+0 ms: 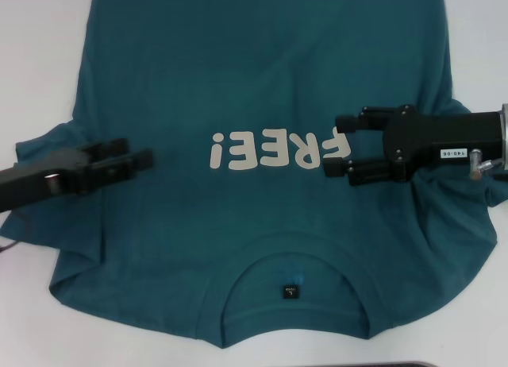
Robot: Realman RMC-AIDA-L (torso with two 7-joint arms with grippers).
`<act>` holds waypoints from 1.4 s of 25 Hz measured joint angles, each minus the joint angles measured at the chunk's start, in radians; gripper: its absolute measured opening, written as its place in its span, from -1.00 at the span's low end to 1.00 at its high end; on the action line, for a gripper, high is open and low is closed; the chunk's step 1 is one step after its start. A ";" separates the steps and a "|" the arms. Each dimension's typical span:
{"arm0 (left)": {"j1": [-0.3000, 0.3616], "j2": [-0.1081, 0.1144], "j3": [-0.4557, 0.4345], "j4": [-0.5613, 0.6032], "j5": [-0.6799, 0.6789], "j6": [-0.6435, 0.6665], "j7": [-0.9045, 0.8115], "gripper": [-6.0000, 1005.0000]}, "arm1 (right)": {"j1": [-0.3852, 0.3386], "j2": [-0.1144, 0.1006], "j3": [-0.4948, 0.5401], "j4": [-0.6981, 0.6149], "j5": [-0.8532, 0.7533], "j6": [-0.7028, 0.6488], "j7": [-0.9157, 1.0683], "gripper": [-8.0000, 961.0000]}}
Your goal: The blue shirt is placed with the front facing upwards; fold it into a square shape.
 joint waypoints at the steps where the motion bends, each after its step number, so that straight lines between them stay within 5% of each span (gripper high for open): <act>1: 0.006 0.011 -0.003 0.000 0.000 0.003 -0.007 0.74 | 0.001 0.000 0.001 0.000 0.000 0.000 0.000 0.90; 6: 0.034 0.065 -0.012 -0.002 0.001 0.005 -0.037 0.74 | 0.006 0.001 0.001 0.000 0.000 0.002 0.000 0.90; 12: 0.057 0.104 -0.053 -0.012 0.008 0.000 -0.043 0.74 | 0.009 0.001 0.000 0.000 0.001 0.003 0.000 0.90; 18: 0.060 0.112 -0.144 -0.013 0.074 -0.020 -0.043 0.74 | 0.012 0.001 0.005 0.000 0.001 0.004 0.000 0.90; 35: 0.073 0.112 -0.180 -0.014 0.155 -0.109 -0.056 0.74 | 0.017 0.001 0.013 -0.009 0.000 0.001 0.000 0.90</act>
